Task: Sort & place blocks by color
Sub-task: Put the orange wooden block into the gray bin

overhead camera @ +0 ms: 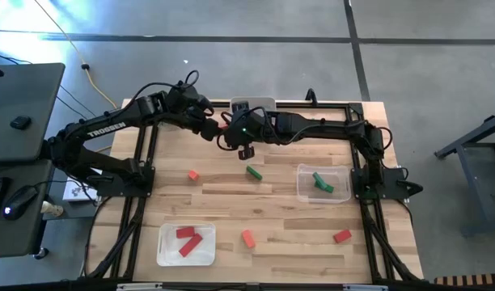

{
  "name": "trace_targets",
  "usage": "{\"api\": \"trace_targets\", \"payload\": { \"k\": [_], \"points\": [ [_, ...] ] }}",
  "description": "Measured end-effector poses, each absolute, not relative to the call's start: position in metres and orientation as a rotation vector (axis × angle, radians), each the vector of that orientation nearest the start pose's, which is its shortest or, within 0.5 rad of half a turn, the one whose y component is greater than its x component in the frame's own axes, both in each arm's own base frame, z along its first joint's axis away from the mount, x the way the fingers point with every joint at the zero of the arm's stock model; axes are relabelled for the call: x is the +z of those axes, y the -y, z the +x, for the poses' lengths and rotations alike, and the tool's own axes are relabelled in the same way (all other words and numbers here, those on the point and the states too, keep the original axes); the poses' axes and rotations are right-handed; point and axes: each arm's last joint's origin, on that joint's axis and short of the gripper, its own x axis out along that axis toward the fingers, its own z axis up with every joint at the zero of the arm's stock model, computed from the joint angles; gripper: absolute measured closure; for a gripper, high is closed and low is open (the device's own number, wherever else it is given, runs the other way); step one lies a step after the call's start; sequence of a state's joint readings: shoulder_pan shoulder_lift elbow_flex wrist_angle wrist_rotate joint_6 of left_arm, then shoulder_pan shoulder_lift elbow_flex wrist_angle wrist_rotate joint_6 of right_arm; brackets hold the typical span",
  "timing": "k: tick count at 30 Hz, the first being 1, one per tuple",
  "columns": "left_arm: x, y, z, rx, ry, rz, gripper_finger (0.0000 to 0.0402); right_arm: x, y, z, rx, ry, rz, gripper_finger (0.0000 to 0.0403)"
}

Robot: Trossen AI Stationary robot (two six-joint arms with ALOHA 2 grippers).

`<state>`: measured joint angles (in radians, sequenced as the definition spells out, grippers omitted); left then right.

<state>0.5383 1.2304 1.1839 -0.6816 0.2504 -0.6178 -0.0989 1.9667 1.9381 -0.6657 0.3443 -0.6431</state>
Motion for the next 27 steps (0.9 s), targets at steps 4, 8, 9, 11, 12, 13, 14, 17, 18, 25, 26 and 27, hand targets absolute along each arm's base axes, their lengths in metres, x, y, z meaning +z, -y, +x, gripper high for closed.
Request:
{"api": "trace_targets", "payload": {
  "k": [4, 8, 9, 11, 12, 13, 14, 17, 18, 25, 26, 27],
  "points": [
    [0.337, -0.125, 0.218, 0.482, -0.574, -0.846, 0.0293, 0.34, 0.057, 0.438, -0.192, -0.807, -0.687, 0.028],
    [0.338, -0.129, 0.217, 0.479, -0.565, -0.809, 0.0293, 0.34, 0.06, 0.438, -0.195, -0.807, -0.705, 0.0241],
    [0.339, -0.13, 0.217, 0.476, -0.556, -0.799, 0.0293, 0.34, 0.06, 0.438, -0.207, -0.814, -0.719, 0.0233],
    [0.34, -0.132, 0.216, 0.475, -0.544, -0.771, 0.0293, 0.34, 0.061, 0.437, -0.237, -0.833, -0.752, 0.0218],
    [0.34, -0.133, 0.216, 0.481, -0.539, -0.757, 0.0293, 0.341, 0.062, 0.437, -0.256, -0.845, -0.777, 0.0213],
    [0.341, -0.135, 0.216, 0.489, -0.534, -0.746, 0.0293, 0.341, 0.063, 0.437, -0.284, -0.862, -0.806, 0.0208],
    [0.341, -0.136, 0.215, 0.502, -0.529, -0.732, 0.0293, 0.341, 0.064, 0.436, -0.314, -0.88, -0.835, 0.0206],
    [0.339, -0.142, 0.215, 0.542, -0.533, -0.697, 0.0293, 0.342, 0.068, 0.434, -0.397, -0.934, -0.918, 0.0204],
    [0.337, -0.144, 0.215, 0.556, -0.538, -0.689, 0.0293, 0.343, 0.07, 0.434, -0.422, -0.946, -0.935, 0.0203],
    [0.324, -0.164, 0.226, 0.588, -0.563, -0.577, 0.0293, 0.347, 0.087, 0.431, -0.576, -0.981, -0.955, 0.0202],
    [0.323, -0.167, 0.229, 0.586, -0.553, -0.556, 0.0293, 0.347, 0.09, 0.431, -0.6, -0.988, -0.955, 0.0202],
    [0.322, -0.171, 0.231, 0.584, -0.542, -0.535, 0.0293, 0.348, 0.093, 0.43, -0.627, -0.993, -0.95, 0.0202]
  ]
}}
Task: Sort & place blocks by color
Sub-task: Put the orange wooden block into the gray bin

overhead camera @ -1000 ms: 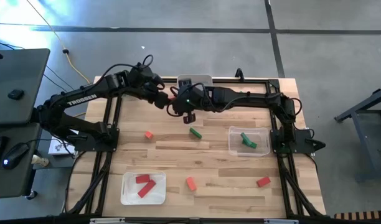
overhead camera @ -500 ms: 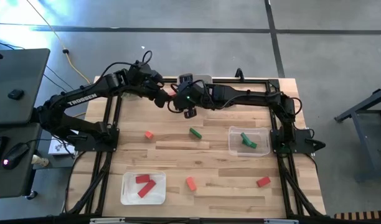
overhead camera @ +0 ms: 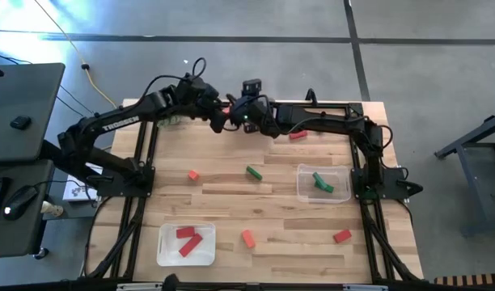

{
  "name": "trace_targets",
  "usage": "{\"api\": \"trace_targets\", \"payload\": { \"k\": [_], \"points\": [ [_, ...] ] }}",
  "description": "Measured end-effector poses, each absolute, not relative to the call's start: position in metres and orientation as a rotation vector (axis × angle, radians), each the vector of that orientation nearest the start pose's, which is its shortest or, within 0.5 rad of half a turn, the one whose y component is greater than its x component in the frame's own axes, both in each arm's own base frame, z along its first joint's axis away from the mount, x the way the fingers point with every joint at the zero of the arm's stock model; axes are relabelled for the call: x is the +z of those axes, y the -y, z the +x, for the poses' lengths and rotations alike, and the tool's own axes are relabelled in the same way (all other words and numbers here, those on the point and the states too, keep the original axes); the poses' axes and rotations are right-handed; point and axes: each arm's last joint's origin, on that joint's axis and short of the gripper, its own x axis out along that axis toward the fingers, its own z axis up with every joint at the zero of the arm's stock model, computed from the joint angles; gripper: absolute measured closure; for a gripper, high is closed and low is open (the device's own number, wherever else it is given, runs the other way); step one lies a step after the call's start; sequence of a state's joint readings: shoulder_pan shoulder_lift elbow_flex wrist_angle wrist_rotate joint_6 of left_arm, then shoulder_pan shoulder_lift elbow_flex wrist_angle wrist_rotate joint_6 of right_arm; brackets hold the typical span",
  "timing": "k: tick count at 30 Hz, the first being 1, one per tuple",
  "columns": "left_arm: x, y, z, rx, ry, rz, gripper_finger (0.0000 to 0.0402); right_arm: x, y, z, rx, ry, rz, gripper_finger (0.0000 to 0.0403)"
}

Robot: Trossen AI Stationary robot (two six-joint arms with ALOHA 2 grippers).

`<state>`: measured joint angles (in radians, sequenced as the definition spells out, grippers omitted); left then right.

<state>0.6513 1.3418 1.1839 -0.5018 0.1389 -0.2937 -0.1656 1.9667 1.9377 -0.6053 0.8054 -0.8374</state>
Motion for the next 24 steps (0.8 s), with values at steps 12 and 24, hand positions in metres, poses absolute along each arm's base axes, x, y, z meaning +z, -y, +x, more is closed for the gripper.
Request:
{"api": "trace_targets", "payload": {
  "k": [12, 24],
  "points": [
    [0.286, -0.226, 0.244, 0.637, -0.556, -0.437, 0.0293, 0.35, 0.112, 0.423, -0.903, -0.969, -0.791, 0.0201],
    [0.245, -0.253, 0.255, 0.603, -0.613, -0.479, 0.0293, 0.347, 0.111, 0.421, -0.986, -0.866, -0.576, 0.0201]
  ]
}}
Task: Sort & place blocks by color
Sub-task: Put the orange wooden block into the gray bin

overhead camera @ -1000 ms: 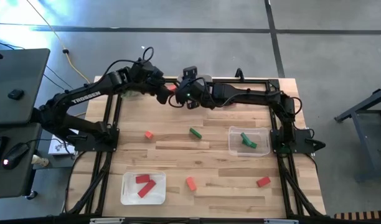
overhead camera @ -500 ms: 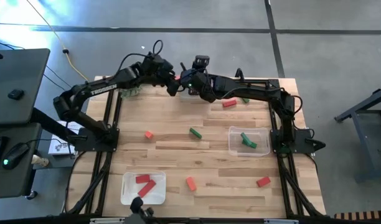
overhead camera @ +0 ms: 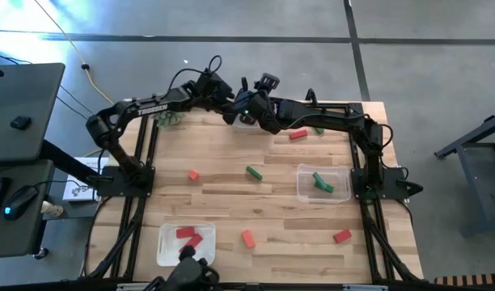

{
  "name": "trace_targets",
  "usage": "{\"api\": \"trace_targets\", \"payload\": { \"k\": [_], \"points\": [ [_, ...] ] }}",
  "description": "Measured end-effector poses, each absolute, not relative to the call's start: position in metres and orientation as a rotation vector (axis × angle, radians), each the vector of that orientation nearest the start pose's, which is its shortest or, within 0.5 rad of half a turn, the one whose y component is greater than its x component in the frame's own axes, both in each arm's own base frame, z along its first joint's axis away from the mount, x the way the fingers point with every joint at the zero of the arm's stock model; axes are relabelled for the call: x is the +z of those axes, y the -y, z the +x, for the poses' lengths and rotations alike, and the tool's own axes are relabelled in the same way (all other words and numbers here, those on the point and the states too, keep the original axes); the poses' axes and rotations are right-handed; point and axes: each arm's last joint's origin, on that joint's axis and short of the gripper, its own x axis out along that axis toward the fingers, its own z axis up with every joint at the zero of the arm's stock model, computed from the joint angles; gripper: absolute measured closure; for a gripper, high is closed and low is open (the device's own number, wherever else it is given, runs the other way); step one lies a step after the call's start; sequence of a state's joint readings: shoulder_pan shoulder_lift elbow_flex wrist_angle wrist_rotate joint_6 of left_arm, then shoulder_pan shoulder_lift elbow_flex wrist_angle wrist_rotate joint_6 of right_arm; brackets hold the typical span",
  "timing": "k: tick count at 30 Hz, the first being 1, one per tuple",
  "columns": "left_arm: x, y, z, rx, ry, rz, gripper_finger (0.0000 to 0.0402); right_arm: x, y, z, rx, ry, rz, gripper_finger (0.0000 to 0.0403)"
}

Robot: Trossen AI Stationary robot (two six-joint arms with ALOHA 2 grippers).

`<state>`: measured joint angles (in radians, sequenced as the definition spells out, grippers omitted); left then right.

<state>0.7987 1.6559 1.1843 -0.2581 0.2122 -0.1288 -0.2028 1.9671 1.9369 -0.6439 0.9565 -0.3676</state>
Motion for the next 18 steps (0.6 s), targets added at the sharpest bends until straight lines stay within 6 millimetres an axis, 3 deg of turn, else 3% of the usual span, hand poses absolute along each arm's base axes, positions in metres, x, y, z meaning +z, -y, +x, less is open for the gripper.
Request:
{"api": "trace_targets", "payload": {
  "k": [8, 18],
  "points": [
    [0.225, -0.261, 0.262, 0.6, -0.646, -0.486, 0.0293, 0.344, 0.105, 0.42, -1.029, -0.797, -0.433, 0.0201],
    [0.209, -0.265, 0.267, 0.601, -0.673, -0.498, 0.0293, 0.342, 0.07, 0.427, -0.984, -0.685, -0.249, 0.0201]
  ]
}}
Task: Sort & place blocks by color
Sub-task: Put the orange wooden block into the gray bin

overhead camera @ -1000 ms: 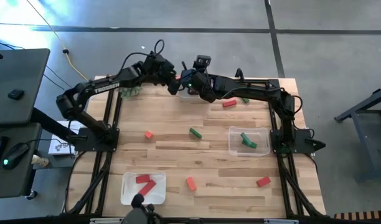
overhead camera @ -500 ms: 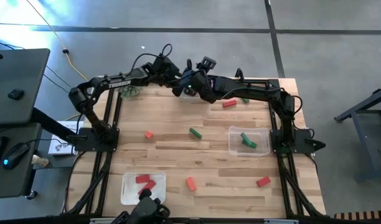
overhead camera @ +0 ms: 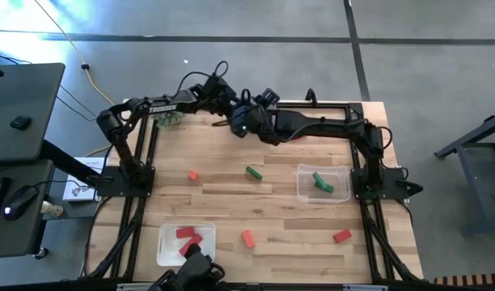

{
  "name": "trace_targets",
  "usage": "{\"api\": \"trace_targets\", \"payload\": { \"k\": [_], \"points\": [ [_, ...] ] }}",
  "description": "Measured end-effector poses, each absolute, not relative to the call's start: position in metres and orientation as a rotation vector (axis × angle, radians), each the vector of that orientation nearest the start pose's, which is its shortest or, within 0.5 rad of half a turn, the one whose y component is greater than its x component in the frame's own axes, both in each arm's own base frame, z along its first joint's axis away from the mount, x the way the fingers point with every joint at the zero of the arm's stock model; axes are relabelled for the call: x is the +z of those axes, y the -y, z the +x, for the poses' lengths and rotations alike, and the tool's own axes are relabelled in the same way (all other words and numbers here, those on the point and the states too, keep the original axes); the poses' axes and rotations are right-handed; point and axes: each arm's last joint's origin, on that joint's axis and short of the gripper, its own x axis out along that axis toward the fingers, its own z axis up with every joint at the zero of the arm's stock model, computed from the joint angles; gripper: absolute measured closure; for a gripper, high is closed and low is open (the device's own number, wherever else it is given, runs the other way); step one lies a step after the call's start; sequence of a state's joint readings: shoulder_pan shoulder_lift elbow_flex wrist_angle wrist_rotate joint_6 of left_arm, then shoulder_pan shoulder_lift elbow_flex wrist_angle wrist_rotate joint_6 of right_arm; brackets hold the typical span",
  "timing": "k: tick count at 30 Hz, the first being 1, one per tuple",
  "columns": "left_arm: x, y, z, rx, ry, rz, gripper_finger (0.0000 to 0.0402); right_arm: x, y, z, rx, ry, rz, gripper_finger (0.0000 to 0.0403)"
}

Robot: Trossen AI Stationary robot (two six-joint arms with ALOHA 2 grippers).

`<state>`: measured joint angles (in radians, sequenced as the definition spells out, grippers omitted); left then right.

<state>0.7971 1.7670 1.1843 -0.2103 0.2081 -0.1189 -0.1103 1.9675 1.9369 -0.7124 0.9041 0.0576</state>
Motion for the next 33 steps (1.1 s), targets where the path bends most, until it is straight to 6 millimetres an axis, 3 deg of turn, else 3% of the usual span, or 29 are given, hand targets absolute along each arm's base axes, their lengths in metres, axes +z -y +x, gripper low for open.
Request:
{"api": "trace_targets", "payload": {
  "k": [20, 33],
  "points": [
    [0.179, -0.272, 0.277, 0.596, -0.715, -0.5, 0.0274, 0.334, 0.014, 0.425, -0.924, -0.651, -0.08, 0.0201],
    [0.18, -0.273, 0.277, 0.562, -0.743, -0.398, 0.0273, 0.322, 0.009, 0.41, -0.961, -0.756, 0.074, 0.0201]
  ]
}}
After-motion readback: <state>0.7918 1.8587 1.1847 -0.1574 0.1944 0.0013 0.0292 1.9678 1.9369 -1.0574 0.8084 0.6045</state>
